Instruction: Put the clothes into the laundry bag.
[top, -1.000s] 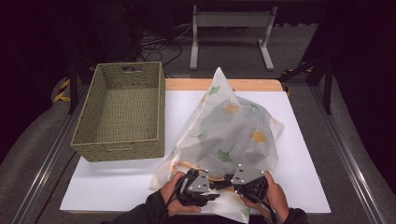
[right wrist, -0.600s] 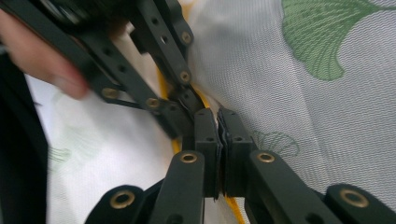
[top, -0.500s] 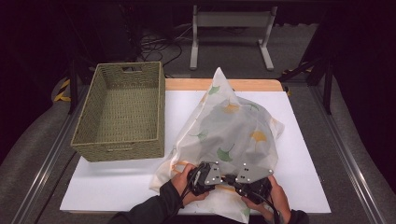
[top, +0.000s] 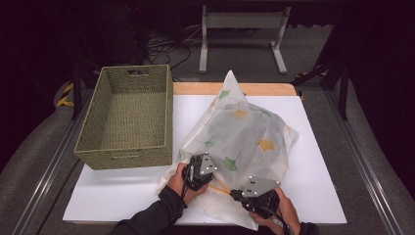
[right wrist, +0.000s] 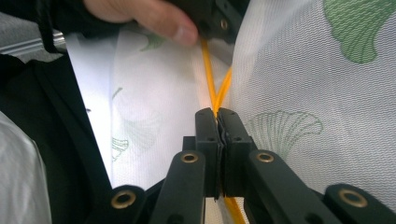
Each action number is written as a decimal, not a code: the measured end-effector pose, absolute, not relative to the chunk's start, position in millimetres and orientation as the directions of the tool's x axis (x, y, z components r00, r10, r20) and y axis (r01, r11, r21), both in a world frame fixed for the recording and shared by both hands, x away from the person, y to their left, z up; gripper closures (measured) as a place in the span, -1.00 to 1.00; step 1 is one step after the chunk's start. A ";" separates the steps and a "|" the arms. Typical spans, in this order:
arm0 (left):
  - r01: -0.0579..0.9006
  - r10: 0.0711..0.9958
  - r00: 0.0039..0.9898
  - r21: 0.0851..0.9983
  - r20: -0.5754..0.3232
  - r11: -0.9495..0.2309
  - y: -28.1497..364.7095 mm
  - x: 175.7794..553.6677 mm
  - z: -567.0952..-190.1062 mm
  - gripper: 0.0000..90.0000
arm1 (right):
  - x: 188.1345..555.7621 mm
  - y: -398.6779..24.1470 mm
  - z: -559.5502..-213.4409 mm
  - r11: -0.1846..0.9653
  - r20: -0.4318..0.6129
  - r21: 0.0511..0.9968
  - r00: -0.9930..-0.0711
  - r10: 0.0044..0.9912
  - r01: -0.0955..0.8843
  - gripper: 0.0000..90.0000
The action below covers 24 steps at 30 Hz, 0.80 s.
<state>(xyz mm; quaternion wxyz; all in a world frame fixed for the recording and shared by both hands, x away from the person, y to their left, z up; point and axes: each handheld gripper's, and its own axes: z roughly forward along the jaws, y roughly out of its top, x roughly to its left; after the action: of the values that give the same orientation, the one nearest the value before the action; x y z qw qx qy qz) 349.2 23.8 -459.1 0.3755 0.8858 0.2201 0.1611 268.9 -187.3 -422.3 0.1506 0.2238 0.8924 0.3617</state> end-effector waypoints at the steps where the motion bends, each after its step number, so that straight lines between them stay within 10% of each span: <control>1: 0.257 0.508 0.851 0.743 0.129 -0.618 26.9 347.3 -458.0 0.95 | 269.8 -187.2 -424.0 0.642 -0.110 0.710 -0.854 0.508 0.290 0.95; 12: 0.222 0.451 0.888 0.774 0.092 -0.593 50.9 334.7 -449.8 0.62 | 270.5 -186.1 -425.8 0.638 -0.104 0.714 -0.857 0.504 0.288 0.92; 24: 0.190 0.380 0.923 0.791 0.058 -0.582 87.6 316.1 -437.7 0.83 | 266.6 -186.3 -417.9 0.631 -0.091 0.727 -0.873 0.479 0.271 0.94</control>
<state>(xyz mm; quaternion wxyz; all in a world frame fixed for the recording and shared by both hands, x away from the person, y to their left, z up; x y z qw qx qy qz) 316.1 87.6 -437.7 0.4280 0.8823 0.1613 0.1109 266.6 -186.3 -417.9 0.1390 0.2102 0.8922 0.3748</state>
